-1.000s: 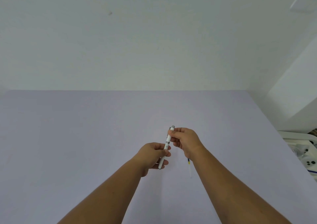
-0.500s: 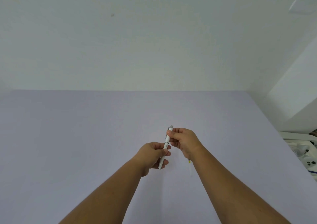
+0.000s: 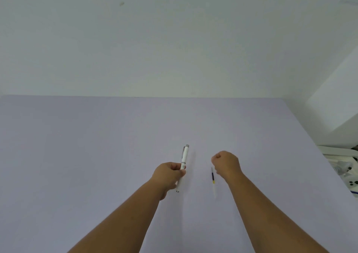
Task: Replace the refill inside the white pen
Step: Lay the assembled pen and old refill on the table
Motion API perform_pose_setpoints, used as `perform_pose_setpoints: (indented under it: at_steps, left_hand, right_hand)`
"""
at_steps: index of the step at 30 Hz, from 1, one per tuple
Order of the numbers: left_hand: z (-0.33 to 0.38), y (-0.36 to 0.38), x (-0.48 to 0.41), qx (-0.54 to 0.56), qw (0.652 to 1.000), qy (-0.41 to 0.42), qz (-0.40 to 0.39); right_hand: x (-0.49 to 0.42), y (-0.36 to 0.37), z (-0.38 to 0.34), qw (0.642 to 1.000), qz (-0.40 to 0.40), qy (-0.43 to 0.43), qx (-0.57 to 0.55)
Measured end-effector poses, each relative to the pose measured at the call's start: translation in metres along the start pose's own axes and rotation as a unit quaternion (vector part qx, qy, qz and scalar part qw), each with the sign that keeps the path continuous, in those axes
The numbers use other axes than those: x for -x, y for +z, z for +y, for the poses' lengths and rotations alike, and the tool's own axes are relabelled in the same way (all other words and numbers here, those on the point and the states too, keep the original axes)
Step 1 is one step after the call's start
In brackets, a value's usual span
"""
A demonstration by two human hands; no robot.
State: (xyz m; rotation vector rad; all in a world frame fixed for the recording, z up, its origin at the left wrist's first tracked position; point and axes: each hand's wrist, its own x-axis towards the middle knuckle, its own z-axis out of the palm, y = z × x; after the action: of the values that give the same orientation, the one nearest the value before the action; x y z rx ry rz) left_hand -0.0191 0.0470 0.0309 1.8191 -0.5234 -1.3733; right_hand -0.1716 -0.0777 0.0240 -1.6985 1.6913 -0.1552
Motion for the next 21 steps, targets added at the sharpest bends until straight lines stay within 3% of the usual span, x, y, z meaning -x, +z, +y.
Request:
perform_pose_setpoints:
  at_steps: [3,10,21]
  left_hand:
    - [-0.009,0.005,-0.013,-0.013,0.999,0.002,0.047]
    - [-0.024,0.012,-0.035,-0.037,0.992,-0.018,0.118]
    - [-0.035,0.022,-0.046,-0.064,0.986,-0.040,0.150]
  right_hand:
    - [-0.002,0.011,0.017,0.991,-0.067,0.033,0.112]
    - [0.005,0.044,0.026,0.997,-0.019,0.011,0.075]
    - [0.004,0.073,0.007,0.999,-0.051,-0.007,0.016]
